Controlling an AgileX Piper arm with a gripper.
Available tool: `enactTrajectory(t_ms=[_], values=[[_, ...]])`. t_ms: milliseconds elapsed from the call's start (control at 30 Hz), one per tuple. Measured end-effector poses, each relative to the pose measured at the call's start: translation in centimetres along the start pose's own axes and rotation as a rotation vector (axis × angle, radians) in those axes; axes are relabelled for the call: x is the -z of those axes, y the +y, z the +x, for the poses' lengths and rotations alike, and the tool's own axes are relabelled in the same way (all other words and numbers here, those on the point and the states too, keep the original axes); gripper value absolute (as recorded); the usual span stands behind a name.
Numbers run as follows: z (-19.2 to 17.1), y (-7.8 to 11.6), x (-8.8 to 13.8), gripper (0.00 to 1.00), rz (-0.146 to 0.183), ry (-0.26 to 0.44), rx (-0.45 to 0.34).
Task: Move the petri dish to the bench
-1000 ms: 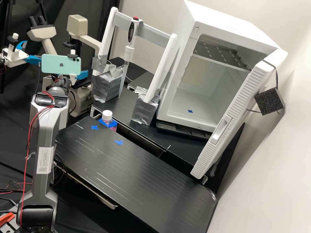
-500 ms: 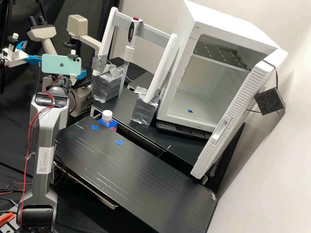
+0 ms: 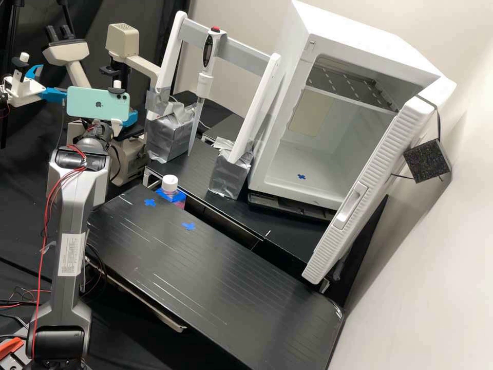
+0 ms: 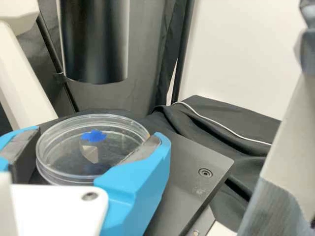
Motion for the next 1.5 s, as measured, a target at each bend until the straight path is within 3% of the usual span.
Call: enactTrajectory(t_ms=[267, 500, 833, 900, 1033, 1500], values=[[-2.1, 0.7, 0.4, 0.00, 0.001, 0.014, 0.020], [-5.3, 1.7, 0.8, 0.00, -0.042, 0.032, 0.048], [-10.6, 2.7, 1.3, 0.00, -0.040, 0.090, 0.063], [-12.3, 2.9, 1.2, 0.00, -0.054, 0.110, 0.057], [-15.0, 2.8, 0.2, 0.00, -0.082, 0.129, 0.043], [-25.1, 1.9, -4.4, 0.00, -0.081, 0.139, -0.069]])
